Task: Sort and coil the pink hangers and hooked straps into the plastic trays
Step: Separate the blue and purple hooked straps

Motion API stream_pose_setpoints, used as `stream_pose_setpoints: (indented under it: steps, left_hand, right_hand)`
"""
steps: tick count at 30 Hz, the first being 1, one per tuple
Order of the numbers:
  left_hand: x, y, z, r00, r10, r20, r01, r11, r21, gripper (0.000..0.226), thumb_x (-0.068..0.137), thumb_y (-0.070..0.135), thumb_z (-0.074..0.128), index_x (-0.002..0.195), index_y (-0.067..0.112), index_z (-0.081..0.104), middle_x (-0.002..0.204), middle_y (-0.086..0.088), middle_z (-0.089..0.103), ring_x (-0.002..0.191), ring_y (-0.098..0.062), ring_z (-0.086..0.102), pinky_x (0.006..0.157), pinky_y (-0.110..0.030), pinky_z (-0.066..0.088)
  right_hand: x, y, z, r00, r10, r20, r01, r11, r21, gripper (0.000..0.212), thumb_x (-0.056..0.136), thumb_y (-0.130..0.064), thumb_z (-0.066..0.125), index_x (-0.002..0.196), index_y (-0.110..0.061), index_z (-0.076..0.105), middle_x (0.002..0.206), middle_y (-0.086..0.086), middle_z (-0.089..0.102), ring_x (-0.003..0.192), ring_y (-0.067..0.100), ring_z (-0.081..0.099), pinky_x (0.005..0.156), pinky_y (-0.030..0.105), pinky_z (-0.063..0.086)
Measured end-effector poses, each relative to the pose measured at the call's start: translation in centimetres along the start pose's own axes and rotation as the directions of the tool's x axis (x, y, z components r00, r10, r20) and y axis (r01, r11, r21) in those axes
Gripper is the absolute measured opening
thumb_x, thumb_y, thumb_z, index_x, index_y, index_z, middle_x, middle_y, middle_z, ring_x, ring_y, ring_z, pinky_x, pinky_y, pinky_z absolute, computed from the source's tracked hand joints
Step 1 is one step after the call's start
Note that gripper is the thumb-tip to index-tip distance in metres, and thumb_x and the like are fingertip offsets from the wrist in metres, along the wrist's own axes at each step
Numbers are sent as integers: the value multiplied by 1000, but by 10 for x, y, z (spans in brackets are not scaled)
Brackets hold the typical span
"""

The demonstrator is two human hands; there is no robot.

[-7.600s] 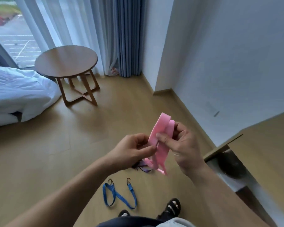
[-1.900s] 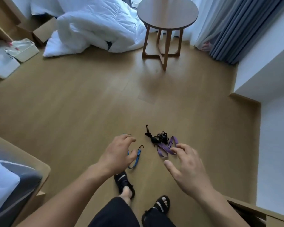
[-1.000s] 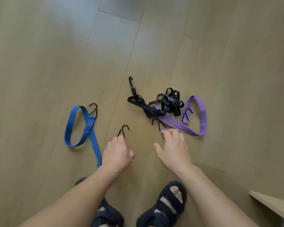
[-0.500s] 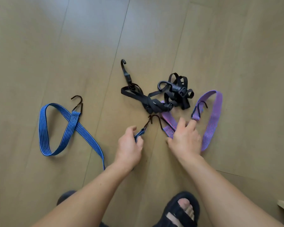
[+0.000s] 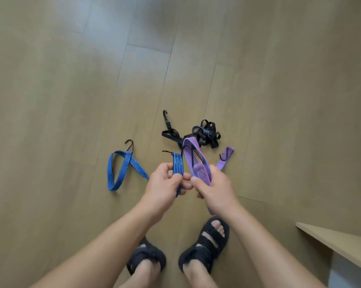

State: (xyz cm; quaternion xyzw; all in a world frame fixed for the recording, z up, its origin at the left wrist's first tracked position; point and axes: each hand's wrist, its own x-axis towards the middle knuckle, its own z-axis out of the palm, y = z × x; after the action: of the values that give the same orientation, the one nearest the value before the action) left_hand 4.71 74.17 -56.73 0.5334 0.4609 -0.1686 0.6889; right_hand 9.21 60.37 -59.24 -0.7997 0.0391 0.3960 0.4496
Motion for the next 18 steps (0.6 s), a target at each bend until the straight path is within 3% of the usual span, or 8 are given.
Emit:
stream_pose_setpoints:
  steps: [3,5,7,9,14,18]
  left_hand:
    - [-68,57,3,998,50,28,-47,994,-94,15,94,-5,45,104,4,53,78,-4,74,62,-17,67,57,-26,56]
    - [-117,100,8,995,88,51,-80,986,-145,13,95,-5,45,102,4,54,79,-5,73,62,-19,66,57,-27,56]
    - [-164,145,14,989,131,65,-119,980,-161,14,95,-4,47,98,5,58,77,-7,72,59,-18,65,55,-28,56]
    - [-211,189,20,984,166,69,-153,973,-172,18,94,-5,49,92,5,63,75,-11,70,55,-20,63,53,-30,55]
    - [-310,281,34,965,217,144,-198,971,-137,17,92,-2,56,97,4,71,82,-12,71,65,-21,65,61,-37,52]
    - [-372,326,32,941,222,256,-216,975,-49,19,92,7,59,107,3,70,91,-12,71,77,-19,65,65,-38,55]
  right_hand:
    - [-52,-66,-32,996,-84,26,78,982,172,16,82,-17,69,91,-24,58,74,-22,71,60,-1,61,62,33,52]
    - [-89,-113,-54,994,-106,42,85,934,348,21,76,-17,66,95,-20,57,80,-11,76,58,2,63,55,25,49]
    - [-126,-159,-76,989,-133,58,92,885,456,26,75,-21,66,99,-15,56,82,-3,75,56,10,61,56,30,51]
    - [-163,-201,-96,981,-180,71,124,866,485,33,75,-21,70,103,-13,55,79,-4,69,56,14,60,60,41,54]
    - [-242,-287,-129,967,-248,-52,246,869,429,37,77,6,76,98,-18,58,71,-8,66,59,8,61,56,23,52]
    - [-299,-338,-153,955,-279,-100,293,835,467,31,80,6,74,95,-17,61,71,-5,67,59,13,60,52,28,51]
